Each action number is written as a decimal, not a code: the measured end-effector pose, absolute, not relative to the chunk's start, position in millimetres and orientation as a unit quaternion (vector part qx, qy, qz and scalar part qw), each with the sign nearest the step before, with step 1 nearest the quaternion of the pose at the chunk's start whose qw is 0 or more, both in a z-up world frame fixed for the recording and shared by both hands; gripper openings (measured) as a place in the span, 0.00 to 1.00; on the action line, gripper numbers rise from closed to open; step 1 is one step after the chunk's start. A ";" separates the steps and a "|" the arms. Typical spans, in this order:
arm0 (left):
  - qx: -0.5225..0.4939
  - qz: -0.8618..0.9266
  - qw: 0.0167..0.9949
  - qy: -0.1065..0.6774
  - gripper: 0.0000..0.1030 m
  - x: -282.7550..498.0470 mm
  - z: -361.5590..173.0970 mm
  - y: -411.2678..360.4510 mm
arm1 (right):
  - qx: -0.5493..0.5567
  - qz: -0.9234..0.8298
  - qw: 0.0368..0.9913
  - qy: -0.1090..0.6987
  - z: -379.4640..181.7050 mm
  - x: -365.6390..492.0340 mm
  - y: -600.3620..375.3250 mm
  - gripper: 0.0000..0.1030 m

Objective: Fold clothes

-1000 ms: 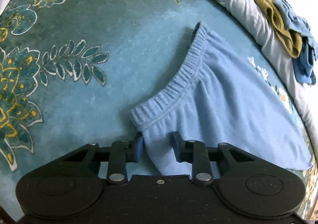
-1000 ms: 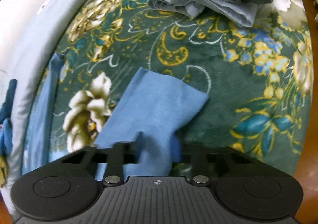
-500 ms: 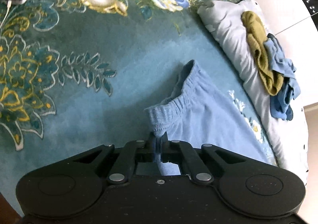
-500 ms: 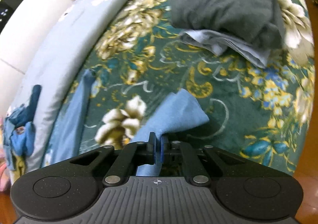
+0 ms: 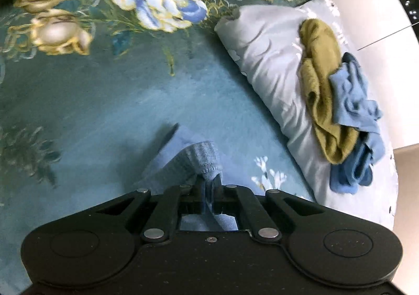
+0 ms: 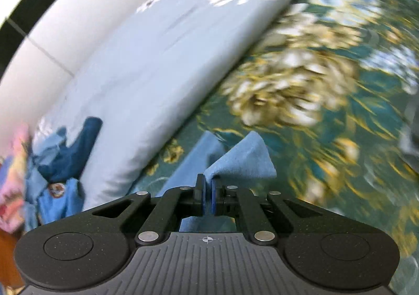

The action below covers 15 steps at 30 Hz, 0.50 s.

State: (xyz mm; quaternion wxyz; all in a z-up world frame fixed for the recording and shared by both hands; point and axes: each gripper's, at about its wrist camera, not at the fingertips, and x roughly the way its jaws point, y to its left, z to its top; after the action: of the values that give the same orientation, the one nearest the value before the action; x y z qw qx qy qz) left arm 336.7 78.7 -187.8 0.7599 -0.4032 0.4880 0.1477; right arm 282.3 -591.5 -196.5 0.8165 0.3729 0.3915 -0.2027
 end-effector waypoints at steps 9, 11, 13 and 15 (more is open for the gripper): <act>-0.390 0.193 0.752 0.495 0.02 401.7 -231.3 79.1 | 0.310 -0.195 0.800 0.475 -244.8 396.4 -583.3 0.03; -0.387 0.199 0.748 0.501 0.04 408.1 -241.8 78.8 | 0.297 -0.198 0.795 0.490 -254.8 410.2 -579.2 0.03; -0.381 0.197 0.751 0.502 0.05 411.8 -246.4 76.7 | 0.285 -0.200 0.791 0.503 -263.3 418.6 -575.4 0.04; -0.381 0.189 0.755 0.500 0.17 411.1 -245.5 74.0 | 0.275 -0.194 0.793 0.508 -267.5 422.1 -572.5 0.04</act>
State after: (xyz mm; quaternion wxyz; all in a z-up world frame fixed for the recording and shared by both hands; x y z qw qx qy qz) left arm 411.1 74.0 -245.5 0.7545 -0.3809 0.4999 0.1889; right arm 422.1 -572.5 -267.5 0.7930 0.2753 0.5076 -0.1941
